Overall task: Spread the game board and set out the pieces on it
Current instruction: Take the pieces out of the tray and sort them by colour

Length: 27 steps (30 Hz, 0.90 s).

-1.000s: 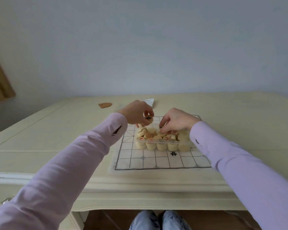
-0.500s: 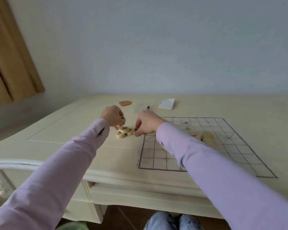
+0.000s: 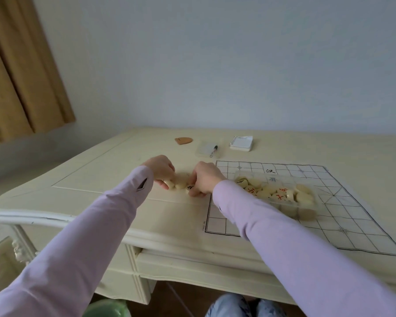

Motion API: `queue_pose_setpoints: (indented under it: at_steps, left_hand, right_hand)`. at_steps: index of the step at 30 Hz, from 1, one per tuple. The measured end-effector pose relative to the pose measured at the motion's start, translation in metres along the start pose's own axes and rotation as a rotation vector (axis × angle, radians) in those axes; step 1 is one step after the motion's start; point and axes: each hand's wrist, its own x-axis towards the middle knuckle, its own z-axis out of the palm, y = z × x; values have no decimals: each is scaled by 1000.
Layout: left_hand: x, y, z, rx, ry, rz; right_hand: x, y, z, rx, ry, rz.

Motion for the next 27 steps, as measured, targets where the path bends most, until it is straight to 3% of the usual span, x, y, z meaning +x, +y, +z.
queue_pose_setpoints:
  at_steps: [6,15,23,27]
  left_hand:
    - [-6,1,-11,31,-95,14]
    - [-5,-4,2,169,52,31]
    - [-12,15,5,303,2,13]
    - [-20,26,9,495,34,13]
  right_hand:
    - [3,-1,3,28,68,7]
    - [-14,13,-23,94,21,-13]
    - [-44,48,-78,209,21,28]
    - [-54,74,-97,183,67,52]
